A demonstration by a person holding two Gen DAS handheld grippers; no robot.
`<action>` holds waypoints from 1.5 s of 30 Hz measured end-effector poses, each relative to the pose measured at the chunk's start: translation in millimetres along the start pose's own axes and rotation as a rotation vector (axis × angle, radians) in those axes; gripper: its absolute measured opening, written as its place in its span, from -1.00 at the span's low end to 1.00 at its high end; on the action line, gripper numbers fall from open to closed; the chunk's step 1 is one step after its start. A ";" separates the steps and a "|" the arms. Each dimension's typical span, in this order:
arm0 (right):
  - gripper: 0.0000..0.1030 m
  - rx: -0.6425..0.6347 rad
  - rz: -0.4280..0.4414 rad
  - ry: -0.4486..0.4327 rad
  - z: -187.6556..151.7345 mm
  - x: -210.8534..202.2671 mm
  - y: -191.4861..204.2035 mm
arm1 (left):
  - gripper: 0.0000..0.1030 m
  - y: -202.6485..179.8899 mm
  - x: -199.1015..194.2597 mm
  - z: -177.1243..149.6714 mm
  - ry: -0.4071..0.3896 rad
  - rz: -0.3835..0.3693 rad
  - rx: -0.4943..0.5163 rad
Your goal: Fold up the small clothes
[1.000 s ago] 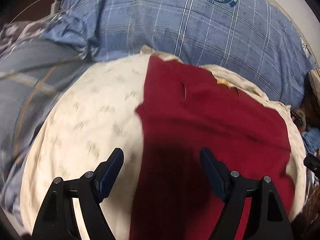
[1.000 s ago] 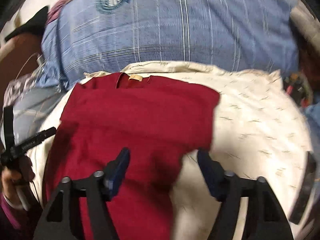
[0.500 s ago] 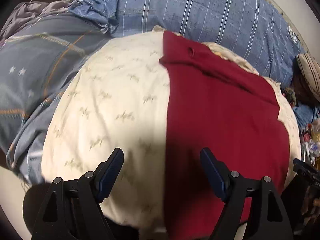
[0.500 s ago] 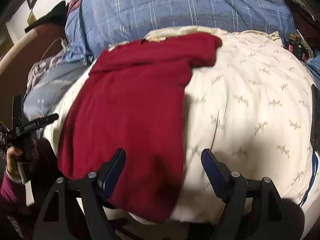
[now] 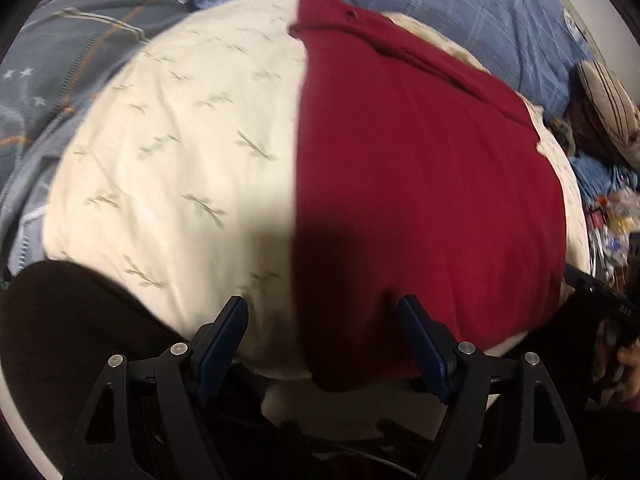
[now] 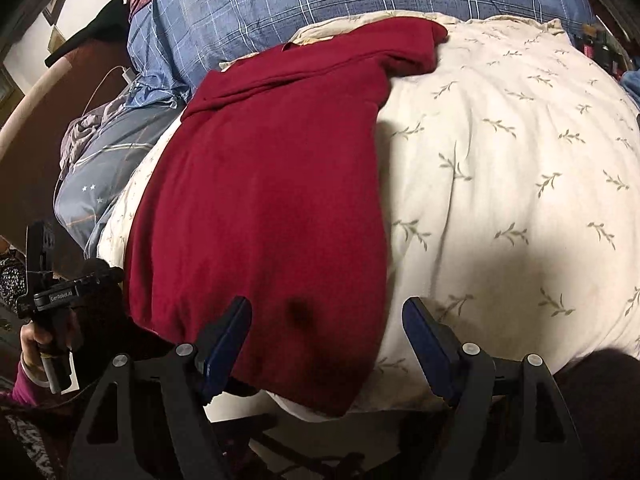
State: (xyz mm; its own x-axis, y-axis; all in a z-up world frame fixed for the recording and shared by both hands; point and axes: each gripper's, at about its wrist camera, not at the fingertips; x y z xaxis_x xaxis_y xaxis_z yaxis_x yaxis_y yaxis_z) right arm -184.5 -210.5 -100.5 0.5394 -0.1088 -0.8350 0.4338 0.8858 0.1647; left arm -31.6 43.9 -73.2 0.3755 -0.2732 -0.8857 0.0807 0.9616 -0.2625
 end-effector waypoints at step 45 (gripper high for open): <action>-0.82 -0.051 0.194 0.032 -19.4 -27.0 17.6 | -0.89 17.9 -29.4 1.0 -0.043 -0.083 -0.073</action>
State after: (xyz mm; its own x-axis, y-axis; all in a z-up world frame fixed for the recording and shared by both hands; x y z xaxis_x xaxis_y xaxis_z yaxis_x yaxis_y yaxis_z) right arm -205.4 -183.2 -85.2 0.5857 0.0799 -0.8066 0.2863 0.9106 0.2981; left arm -40.3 69.2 -51.5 0.4097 -0.3487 -0.8430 0.0461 0.9308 -0.3626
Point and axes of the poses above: each gripper's, at about its wrist camera, not at the fingertips, and x roughly the way its jaws point, y to its left, z to its top, and after that the axes turned 1 degree about z, right-handed
